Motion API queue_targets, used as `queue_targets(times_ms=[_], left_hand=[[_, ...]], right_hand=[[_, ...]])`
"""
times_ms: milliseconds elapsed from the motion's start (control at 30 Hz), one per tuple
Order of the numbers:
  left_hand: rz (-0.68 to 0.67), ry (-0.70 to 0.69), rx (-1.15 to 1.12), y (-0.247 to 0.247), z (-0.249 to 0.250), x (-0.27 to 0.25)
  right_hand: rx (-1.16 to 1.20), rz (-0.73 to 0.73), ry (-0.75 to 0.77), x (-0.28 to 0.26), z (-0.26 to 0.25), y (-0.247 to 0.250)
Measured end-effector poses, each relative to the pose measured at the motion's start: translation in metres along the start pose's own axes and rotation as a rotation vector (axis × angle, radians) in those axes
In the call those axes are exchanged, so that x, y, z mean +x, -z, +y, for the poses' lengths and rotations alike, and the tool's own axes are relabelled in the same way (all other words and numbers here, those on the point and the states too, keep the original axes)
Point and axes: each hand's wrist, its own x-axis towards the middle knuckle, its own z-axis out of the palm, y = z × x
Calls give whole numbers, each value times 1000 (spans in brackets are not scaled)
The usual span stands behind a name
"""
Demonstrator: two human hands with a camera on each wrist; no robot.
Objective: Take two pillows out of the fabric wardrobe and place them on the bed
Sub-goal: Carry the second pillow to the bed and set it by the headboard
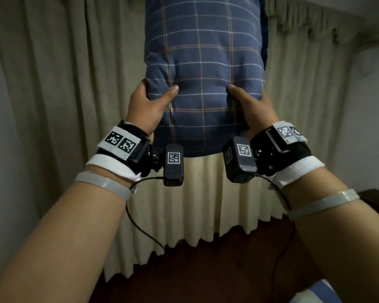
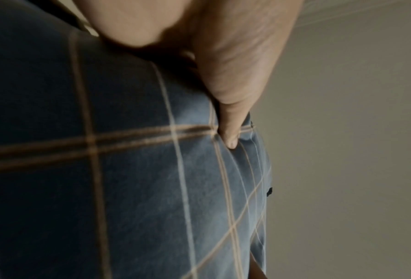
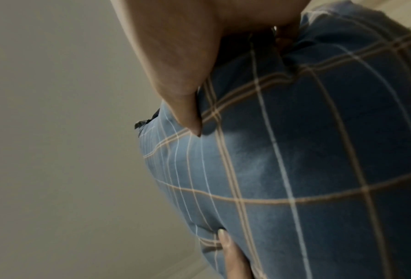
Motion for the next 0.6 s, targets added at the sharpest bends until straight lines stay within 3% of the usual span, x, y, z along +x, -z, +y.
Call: queue_targets(times_ms=[133, 300, 600], left_hand=[[-56, -4, -100, -5, -62, 82], [-147, 10, -223, -45, -145, 159], [-380, 157, -378, -186, -317, 242]], right_hand=[[-50, 127, 82, 64, 37, -33], [-165, 231, 174, 131, 78, -31], [-440, 498, 224, 259, 196, 56]])
